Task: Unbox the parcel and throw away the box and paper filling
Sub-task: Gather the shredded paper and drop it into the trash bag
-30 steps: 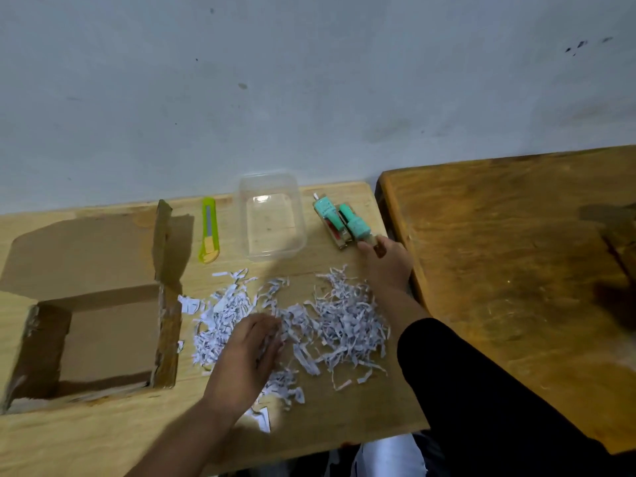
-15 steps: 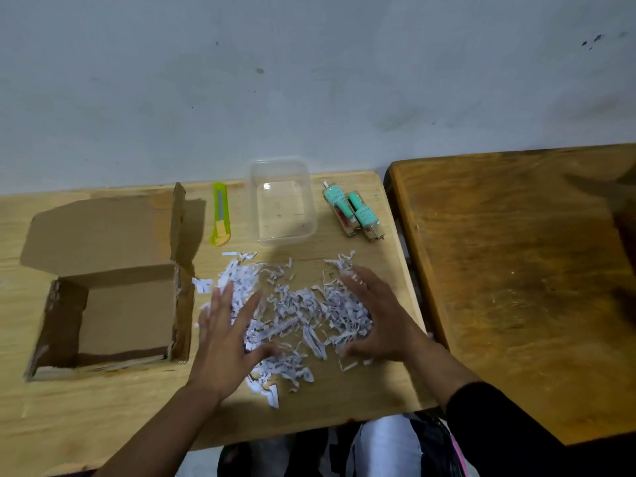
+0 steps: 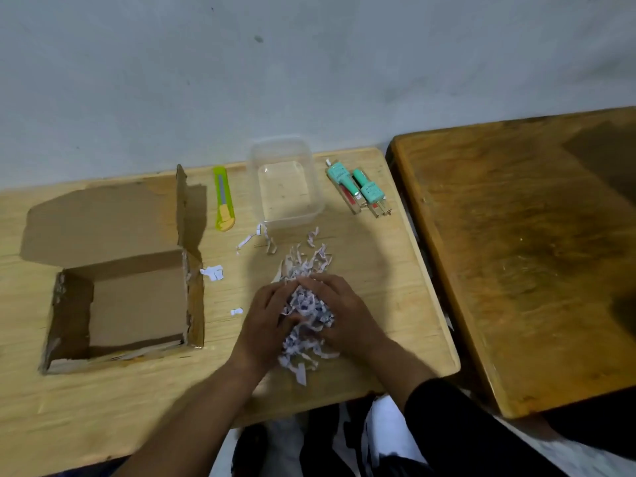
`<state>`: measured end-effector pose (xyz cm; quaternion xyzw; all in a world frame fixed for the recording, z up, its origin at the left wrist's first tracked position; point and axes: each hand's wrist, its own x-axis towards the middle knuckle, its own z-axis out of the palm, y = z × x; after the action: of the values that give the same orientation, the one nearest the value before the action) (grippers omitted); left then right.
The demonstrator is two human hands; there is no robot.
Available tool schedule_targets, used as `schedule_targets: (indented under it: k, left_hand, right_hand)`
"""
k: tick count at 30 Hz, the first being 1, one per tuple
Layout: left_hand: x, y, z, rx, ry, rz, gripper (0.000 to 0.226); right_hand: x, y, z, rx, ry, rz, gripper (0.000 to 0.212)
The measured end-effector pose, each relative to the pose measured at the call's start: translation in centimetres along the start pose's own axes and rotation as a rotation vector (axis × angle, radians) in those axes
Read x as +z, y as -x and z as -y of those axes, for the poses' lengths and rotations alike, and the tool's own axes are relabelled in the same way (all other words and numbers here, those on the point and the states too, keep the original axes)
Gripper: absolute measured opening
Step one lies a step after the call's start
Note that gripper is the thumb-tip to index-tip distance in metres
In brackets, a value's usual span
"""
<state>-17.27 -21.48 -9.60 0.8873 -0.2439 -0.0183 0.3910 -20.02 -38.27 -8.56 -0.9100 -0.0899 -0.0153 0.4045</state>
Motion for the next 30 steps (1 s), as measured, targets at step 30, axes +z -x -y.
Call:
schedule_targets:
  k: [30]
  left_hand:
    - [9.9,10.3,-20.7,0.277,0.372,0.575,0.038]
  right_hand:
    - [-7.8,28.8,7.7,0.757,0.117,-0.637,0.059]
